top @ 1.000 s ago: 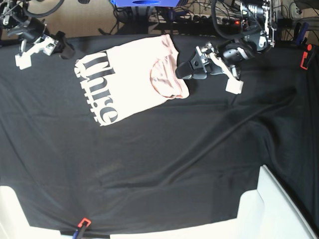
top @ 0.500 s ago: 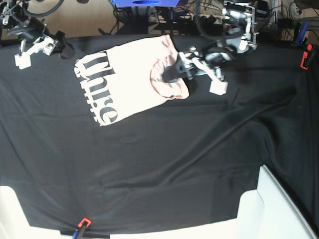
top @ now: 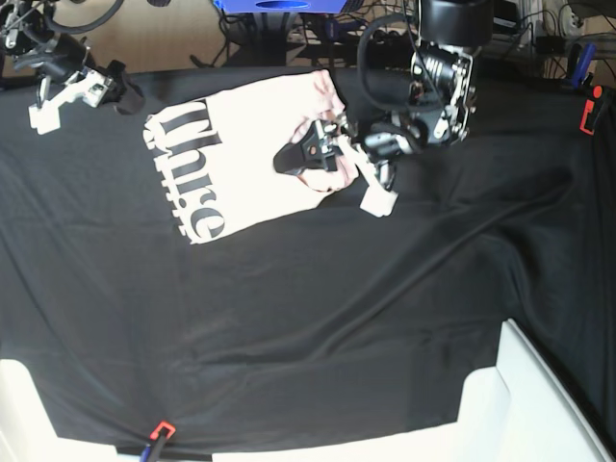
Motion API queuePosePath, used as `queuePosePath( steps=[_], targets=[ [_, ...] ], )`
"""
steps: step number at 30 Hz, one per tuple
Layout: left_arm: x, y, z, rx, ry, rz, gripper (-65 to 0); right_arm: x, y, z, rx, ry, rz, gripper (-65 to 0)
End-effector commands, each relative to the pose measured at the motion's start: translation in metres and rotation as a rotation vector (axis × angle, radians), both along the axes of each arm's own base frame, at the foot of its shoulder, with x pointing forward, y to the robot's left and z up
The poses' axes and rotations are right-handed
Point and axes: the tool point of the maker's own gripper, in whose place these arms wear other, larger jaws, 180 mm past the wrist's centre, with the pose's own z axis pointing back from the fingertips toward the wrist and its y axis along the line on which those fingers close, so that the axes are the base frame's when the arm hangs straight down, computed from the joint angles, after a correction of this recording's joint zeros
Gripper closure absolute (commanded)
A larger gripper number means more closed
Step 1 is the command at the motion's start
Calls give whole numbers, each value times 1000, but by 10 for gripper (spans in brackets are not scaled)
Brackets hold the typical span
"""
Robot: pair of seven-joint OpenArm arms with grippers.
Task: Fold the T-shirt properly
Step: 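Flip the grasped end over the bundle with the left gripper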
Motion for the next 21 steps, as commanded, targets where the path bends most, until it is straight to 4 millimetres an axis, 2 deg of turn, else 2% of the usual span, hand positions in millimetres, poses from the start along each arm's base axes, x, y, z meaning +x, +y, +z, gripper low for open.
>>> queuePosePath(
  steps=[1, 8, 10, 13, 16, 17, 18, 21],
  targets=[
    [3, -6, 2, 2, -7, -20, -537, 6, -5, 7, -6, -35, -1, -469],
    [1, -26, -2, 2, 9, -106, -532, 6, -7, 7, -9, -35, -6, -469],
    [-2, -29, -3, 2, 11, -119, -501, 6, -7, 7, -9, -36, -8, -469],
    [-9, -33, -7, 26, 12, -161, -334, 6, -7, 7, -9, -36, -8, -469],
    [-12, -31, -13, 67, 12, -187, -81, 6, -6, 7, -8, -36, -9, -469],
    [-13, -31, -14, 75, 12, -192, -27, 6, -6, 7, -7, -36, -9, -469],
    [-13, -30, -15, 82, 12, -196, -5, 6, -6, 7, -7, -36, -9, -469],
    [-13, -28, -16, 91, 10, -199, 0, 6, -6, 7, -7, -36, -9, -469]
  ],
)
